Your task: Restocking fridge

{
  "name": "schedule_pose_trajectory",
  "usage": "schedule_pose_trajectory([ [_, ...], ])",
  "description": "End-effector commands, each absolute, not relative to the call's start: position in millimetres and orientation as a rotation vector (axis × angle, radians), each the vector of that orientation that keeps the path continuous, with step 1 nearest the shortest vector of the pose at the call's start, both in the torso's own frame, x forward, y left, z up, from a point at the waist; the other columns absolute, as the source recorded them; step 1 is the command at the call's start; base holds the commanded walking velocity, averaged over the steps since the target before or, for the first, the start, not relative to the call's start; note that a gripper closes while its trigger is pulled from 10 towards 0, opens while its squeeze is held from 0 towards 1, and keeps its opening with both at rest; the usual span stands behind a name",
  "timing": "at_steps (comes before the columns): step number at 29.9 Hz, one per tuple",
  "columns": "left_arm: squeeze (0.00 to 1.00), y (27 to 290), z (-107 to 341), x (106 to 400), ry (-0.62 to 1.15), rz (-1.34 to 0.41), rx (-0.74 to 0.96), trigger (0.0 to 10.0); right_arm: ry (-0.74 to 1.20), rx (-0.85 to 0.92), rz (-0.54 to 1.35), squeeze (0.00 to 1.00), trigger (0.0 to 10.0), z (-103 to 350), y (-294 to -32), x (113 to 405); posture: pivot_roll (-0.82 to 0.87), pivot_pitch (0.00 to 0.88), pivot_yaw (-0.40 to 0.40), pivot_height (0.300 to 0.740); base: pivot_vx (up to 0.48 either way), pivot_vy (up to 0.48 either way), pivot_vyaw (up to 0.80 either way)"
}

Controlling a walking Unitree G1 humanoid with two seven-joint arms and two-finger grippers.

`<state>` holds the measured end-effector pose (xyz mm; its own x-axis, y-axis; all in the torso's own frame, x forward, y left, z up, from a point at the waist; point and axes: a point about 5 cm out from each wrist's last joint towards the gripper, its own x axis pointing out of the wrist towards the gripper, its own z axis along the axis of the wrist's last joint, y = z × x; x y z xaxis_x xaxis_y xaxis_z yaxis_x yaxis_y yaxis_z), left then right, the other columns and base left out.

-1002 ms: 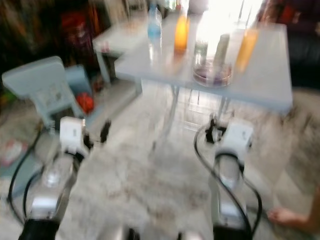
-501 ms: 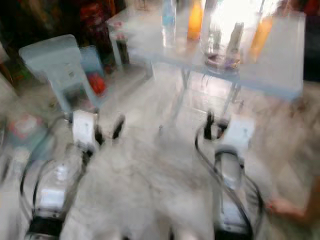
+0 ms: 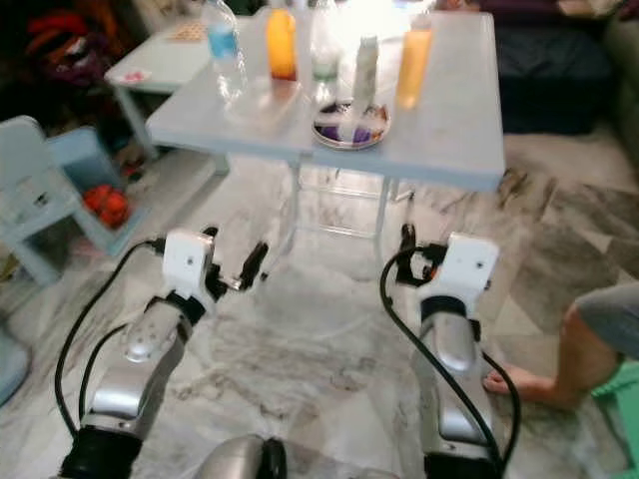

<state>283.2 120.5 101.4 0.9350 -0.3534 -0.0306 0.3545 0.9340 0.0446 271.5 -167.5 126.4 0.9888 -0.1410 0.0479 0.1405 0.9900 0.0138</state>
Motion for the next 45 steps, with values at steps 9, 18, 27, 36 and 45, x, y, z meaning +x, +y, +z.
schedule_pose_trajectory([
  [9, 0.00, 111, 110, 286, -0.018, -0.432, 0.063, 10.0, -0.022, 0.084, -0.157, 0.00, 10.0, 126, -166, 269, -0.04, 0.081, 0.051, 0.740, 0.359, 0.317, 0.00],
  [18, 0.00, 111, 110, 286, -0.008, -0.432, 0.051, 10.0, -0.010, 0.132, -0.179, 0.00, 10.0, 123, -171, 272, -0.04, 0.074, 0.048, 0.740, 0.353, 0.324, -0.40],
  [27, 0.00, 106, 112, 287, -0.024, -0.459, 0.066, 10.0, -0.010, 0.151, -0.192, 0.00, 10.0, 123, -170, 274, -0.04, 0.073, 0.052, 0.740, 0.327, 0.350, -0.80],
  [36, 0.00, 108, 113, 288, -0.032, -0.436, 0.040, 10.0, -0.015, 0.161, -0.170, 0.00, 10.0, 123, -168, 275, -0.05, 0.069, 0.052, 0.740, 0.133, 0.420, -0.15],
  [45, 0.00, 111, 145, 290, -0.163, -0.397, -0.115, 10.0, -0.015, 0.158, -0.163, 0.00, 10.0, 122, -168, 275, -0.04, 0.063, 0.050, 0.740, 0.000, 0.210, 0.00],
])
